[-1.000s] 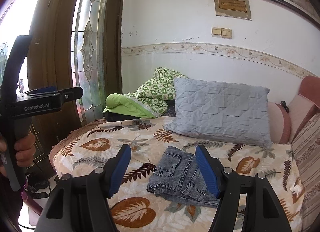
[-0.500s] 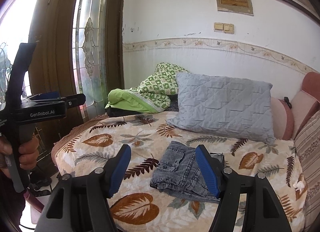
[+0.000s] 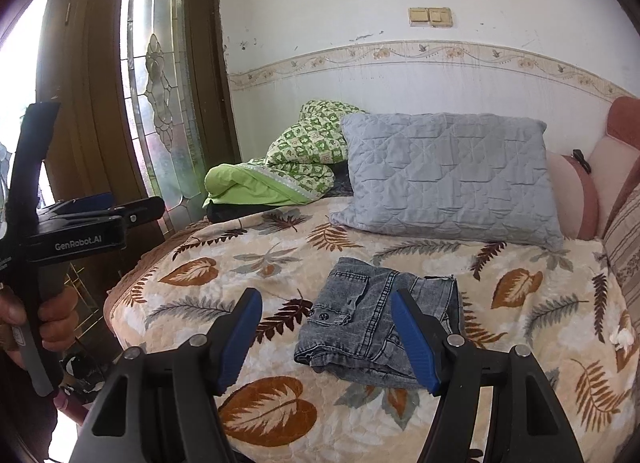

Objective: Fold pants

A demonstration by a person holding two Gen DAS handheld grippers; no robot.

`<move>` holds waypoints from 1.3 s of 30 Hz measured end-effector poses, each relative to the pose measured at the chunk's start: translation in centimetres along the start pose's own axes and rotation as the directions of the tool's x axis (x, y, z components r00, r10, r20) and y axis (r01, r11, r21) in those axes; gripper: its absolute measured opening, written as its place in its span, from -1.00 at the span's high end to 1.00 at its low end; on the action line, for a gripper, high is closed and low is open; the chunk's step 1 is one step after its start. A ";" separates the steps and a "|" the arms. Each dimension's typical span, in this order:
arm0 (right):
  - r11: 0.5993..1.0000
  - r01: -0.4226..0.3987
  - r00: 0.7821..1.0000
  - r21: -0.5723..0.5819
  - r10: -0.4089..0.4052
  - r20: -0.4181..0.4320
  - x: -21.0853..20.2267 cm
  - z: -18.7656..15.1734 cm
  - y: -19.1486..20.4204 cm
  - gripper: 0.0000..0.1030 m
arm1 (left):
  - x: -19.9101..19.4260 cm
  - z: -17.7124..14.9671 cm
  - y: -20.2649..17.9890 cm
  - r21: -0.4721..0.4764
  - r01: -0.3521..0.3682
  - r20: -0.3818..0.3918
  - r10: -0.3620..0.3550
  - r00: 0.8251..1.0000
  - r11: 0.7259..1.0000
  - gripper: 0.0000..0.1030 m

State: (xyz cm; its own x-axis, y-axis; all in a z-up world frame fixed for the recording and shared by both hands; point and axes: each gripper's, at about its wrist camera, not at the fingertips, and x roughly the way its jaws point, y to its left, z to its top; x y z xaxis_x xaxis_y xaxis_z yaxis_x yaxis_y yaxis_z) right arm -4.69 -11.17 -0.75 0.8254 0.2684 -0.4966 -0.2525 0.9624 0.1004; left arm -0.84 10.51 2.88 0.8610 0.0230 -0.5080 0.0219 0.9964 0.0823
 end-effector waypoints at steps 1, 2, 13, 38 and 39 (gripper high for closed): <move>1.000 -0.001 1.000 0.008 0.001 -0.004 0.2 -0.1 -0.3 -0.37 | 0.2 0.0 -0.1 0.006 0.001 -0.002 -0.001 1.000 1.000 -1.00; 1.000 -0.001 1.000 0.015 0.001 -0.007 0.3 -0.1 -0.5 -0.37 | 0.3 0.0 -0.3 0.010 0.003 -0.004 -0.003 1.000 1.000 -1.00; 0.998 0.022 0.999 0.064 -0.020 -0.031 1.1 -0.4 -1.5 -0.37 | 0.9 -0.5 -1.1 0.042 0.044 -0.011 -0.043 0.999 0.998 -1.00; 0.999 0.008 0.998 0.054 -0.005 -0.061 3.2 -0.7 0.0 -0.37 | 1.7 -1.6 -1.6 0.075 0.066 -0.039 -0.063 0.997 0.995 -1.00; 0.998 0.009 0.998 0.055 -0.006 -0.061 3.3 -0.7 -0.1 -0.37 | 1.7 -1.6 -1.8 0.078 0.068 -0.038 -0.065 0.997 0.995 -1.00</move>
State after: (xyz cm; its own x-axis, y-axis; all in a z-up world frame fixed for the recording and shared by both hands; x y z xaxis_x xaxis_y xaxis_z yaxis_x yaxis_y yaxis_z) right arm -2.32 -10.44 -2.99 0.7945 0.2596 -0.5490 -0.2166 0.9657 0.1432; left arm -0.25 8.90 0.48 0.8380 -0.0389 -0.5443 0.1201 0.9862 0.1143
